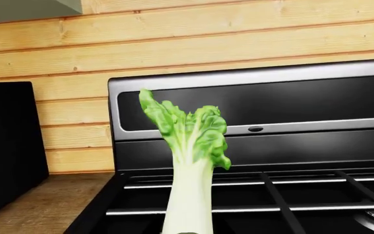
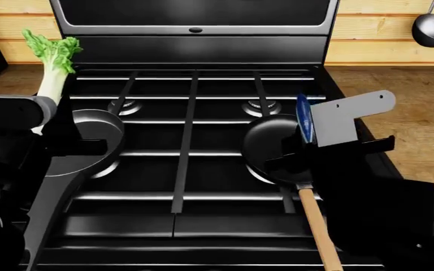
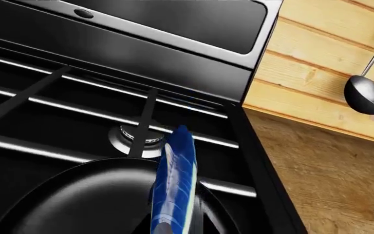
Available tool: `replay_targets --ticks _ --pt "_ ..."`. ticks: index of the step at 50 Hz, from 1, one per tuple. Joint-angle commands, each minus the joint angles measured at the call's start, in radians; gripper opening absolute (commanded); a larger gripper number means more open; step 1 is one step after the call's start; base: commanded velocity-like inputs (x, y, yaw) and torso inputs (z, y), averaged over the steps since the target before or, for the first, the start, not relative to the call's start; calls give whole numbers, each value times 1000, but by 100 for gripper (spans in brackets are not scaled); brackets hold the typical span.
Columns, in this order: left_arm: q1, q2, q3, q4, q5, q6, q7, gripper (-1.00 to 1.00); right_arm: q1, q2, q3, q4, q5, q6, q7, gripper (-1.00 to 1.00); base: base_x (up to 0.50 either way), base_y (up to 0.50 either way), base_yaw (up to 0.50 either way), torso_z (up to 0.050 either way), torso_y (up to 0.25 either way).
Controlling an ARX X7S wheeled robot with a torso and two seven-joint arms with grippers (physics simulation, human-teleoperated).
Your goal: Place both pans onto different burners. Then place the celery and the fish on different pans.
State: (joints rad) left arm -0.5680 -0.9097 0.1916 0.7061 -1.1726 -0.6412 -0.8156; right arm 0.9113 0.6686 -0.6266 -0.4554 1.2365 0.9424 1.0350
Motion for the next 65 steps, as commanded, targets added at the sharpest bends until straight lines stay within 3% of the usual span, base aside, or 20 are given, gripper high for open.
replay_targets --ticks 1,24,25,52,65 --pt "-13 2 -3 0 2 -7 61 -100 -38 20 12 -22 -11 -18 -30 -100 0 0 0 0 0" --pt "2 0 -4 -8 14 2 66 -100 -60 -6 -17 22 -40 -48 -91 -100 0 0 0 0 1" --pt "2 1 -4 -8 14 2 66 -100 -59 -5 -19 22 -40 -45 -92 100 0 0 0 0 0" --pt "13 9 13 -26 32 3 79 -100 67 54 75 -152 170 33 77 100 0 0 0 0 0" --pt "-49 60 95 -217 98 -43 134 -100 90 94 116 -210 231 29 125 100 0 0 0 0 0"
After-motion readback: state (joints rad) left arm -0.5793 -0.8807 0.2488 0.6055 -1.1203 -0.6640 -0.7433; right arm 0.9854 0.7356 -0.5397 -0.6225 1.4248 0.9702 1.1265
